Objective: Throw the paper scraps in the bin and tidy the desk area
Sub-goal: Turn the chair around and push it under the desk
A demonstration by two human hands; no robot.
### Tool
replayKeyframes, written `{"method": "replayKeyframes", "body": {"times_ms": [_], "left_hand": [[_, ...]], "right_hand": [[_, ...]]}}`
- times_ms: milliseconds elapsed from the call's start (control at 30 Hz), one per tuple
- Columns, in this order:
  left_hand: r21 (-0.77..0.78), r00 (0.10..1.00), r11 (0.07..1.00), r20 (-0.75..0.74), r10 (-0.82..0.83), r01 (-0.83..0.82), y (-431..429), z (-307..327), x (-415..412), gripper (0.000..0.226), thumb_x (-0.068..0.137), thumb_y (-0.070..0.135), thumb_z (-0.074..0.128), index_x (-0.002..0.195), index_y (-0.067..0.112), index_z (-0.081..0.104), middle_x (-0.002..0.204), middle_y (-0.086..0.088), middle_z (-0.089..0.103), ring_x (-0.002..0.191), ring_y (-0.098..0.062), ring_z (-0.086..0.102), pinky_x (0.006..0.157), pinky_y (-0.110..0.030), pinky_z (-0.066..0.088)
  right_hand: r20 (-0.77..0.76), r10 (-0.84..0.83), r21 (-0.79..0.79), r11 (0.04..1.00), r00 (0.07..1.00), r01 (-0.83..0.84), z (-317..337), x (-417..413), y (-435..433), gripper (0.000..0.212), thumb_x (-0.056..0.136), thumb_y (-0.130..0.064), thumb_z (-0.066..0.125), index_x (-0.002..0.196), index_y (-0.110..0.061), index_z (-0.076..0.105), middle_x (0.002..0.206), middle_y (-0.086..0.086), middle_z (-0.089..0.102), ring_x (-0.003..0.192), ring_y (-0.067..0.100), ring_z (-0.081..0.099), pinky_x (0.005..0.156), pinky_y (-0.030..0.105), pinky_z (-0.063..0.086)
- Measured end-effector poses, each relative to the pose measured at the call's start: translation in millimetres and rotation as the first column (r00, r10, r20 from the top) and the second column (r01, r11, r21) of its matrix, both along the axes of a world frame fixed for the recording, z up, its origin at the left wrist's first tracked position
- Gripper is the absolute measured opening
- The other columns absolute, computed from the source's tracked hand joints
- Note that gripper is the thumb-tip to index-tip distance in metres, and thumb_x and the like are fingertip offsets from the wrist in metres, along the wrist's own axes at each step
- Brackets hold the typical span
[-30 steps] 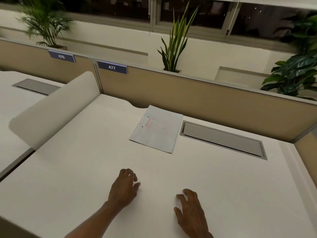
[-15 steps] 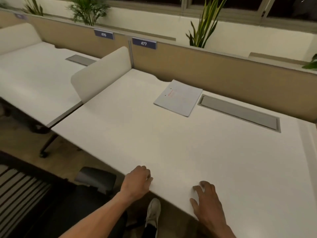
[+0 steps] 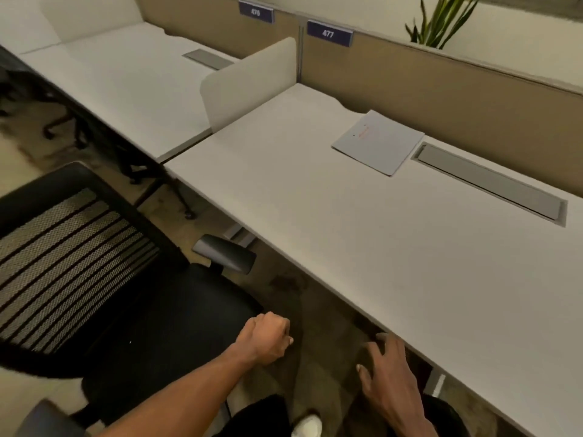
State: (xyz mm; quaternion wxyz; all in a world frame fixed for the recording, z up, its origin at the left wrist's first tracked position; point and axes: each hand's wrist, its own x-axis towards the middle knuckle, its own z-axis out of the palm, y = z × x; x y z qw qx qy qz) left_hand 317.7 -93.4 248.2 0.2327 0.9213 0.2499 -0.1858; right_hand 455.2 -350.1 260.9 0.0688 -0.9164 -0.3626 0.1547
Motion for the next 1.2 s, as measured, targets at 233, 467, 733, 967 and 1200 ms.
{"method": "replayKeyframes", "body": {"times_ms": [233, 467, 733, 967, 1200], "left_hand": [[-0.205, 0.967, 0.945, -0.063, 0.246, -0.254, -8.5, -16.6, -69.0, 0.018, 0.096, 0.049, 0.067, 0.092, 0.032, 0.066, 0.096, 0.009, 0.069, 0.087, -0.010, 0.066, 0.077, -0.035, 0.055], [-0.189, 0.891, 0.871, -0.080, 0.446, -0.453, 4.7, -14.6, -166.2, 0.023, 0.093, 0.049, 0.070, 0.091, 0.027, 0.070, 0.095, 0.006, 0.072, 0.090, -0.016, 0.069, 0.083, -0.040, 0.060], [-0.164, 0.875, 0.859, -0.118, 0.470, -0.484, 39.4, -23.9, -306.8, 0.028, 0.091, 0.053, 0.071, 0.092, 0.025, 0.072, 0.094, 0.006, 0.075, 0.091, -0.017, 0.072, 0.085, -0.038, 0.061], [-0.126, 0.874, 0.866, -0.124, 0.470, -0.483, 67.2, -30.3, -437.9, 0.027, 0.092, 0.052, 0.070, 0.079, 0.030, 0.064, 0.078, 0.012, 0.071, 0.076, -0.005, 0.066, 0.072, -0.030, 0.056], [-0.147, 0.844, 0.832, -0.071, 0.531, -0.536, 80.2, -23.0, -512.8, 0.029, 0.093, 0.050, 0.071, 0.086, 0.022, 0.075, 0.087, 0.007, 0.077, 0.082, -0.012, 0.072, 0.078, -0.033, 0.059]], "right_hand": [[-0.156, 0.016, -0.068, 0.997, 0.988, -0.027, -18.1, -34.2, -3.2, 0.044, 0.089, -0.056, 0.065, 0.128, -0.039, 0.056, 0.141, -0.009, 0.040, 0.133, 0.010, 0.039, 0.103, 0.026, 0.051], [-0.329, -0.071, -0.188, 0.982, 0.942, 0.008, -43.9, -86.3, 9.9, 0.035, 0.080, -0.054, 0.072, 0.111, -0.039, 0.069, 0.112, -0.007, 0.061, 0.110, 0.013, 0.065, 0.096, 0.029, 0.053], [-0.410, -0.055, -0.208, 0.977, 0.910, -0.035, -53.5, -195.9, 46.7, 0.024, 0.083, -0.048, 0.073, 0.099, -0.031, 0.072, 0.105, -0.012, 0.076, 0.110, 0.012, 0.070, 0.086, 0.024, 0.052], [-0.458, -0.110, -0.169, 0.985, 0.882, 0.035, -46.3, -318.1, 76.9, 0.016, 0.087, -0.040, 0.078, 0.089, -0.024, 0.075, 0.083, -0.009, 0.075, 0.088, 0.012, 0.072, 0.079, 0.028, 0.054], [-0.517, -0.127, -0.164, 0.985, 0.847, 0.047, -39.3, -391.7, 92.7, 0.018, 0.088, -0.042, 0.076, 0.095, -0.026, 0.072, 0.075, -0.010, 0.075, 0.072, 0.001, 0.070, 0.062, 0.018, 0.048]]}}
